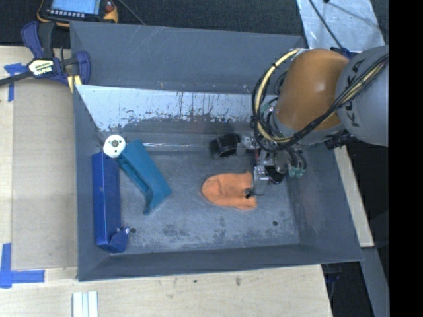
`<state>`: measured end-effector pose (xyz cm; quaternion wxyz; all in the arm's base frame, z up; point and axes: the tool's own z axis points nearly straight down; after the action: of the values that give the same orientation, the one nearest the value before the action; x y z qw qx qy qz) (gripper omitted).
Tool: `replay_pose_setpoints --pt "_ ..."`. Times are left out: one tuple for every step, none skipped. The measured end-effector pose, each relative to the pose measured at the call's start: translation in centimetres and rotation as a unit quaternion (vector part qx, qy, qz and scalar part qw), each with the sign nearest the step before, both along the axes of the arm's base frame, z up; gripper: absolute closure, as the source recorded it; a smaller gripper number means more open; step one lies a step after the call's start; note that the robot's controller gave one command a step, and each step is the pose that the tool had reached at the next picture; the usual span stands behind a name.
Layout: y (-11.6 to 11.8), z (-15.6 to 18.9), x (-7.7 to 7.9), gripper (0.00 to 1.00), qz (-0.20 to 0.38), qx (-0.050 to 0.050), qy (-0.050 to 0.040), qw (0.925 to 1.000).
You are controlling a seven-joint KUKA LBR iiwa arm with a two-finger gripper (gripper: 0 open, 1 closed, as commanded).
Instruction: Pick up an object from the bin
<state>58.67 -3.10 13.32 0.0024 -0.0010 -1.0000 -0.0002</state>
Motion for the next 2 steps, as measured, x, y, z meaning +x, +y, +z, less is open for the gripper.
replay_pose_setpoints --pt "0.0 0.5 0.2 0.0 0.0 0.0 -0.0039 1.0" --pt "2.3 -2.1 1.8 0.0 0.025 -0.001 -0.0098 0.9996"
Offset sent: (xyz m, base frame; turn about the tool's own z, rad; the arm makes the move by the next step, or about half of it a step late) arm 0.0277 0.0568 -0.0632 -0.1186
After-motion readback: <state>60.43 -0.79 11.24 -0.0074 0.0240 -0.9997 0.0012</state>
